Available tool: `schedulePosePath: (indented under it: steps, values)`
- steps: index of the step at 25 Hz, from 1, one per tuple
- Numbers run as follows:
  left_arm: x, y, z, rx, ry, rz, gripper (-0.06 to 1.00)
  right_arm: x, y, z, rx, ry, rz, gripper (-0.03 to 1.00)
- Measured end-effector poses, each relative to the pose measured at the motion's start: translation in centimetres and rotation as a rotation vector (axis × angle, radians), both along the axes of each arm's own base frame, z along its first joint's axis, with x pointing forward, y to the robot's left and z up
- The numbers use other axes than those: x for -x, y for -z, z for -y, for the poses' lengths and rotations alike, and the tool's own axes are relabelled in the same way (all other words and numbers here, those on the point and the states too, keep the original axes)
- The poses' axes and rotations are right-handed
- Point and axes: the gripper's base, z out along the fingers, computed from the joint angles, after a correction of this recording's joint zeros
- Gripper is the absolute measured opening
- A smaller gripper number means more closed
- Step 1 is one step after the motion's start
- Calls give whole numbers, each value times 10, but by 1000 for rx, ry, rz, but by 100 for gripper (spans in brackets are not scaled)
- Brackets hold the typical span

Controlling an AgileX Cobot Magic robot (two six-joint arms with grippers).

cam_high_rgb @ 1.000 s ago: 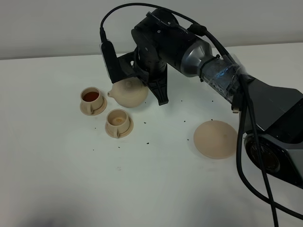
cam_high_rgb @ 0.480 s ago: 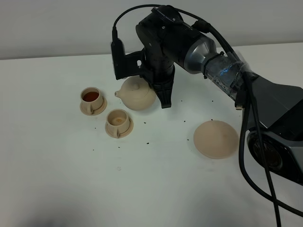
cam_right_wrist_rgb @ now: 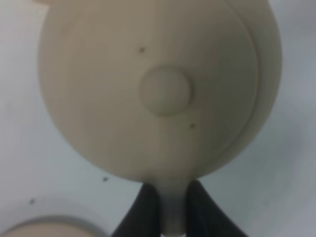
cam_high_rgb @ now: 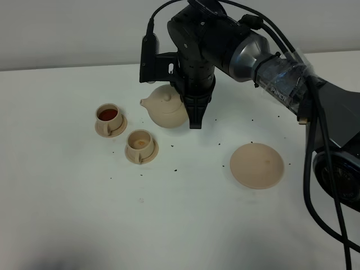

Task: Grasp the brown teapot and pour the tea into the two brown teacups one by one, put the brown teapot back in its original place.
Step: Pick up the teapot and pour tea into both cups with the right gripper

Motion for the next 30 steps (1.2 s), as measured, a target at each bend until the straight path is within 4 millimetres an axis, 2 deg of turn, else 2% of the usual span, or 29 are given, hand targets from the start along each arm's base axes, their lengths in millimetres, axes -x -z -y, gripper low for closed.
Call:
schedulePosePath:
  steps: [6,14,30]
  values:
    - [0,0,0,0,0,0,26,9,-6,9,-14,77,-36,11]
    - [0,0,0,0,0,0,26,18,20,12,4,146,-142,11]
    - [0,0,0,1,-1,0,26,25,22,6,-22,245,-150,11]
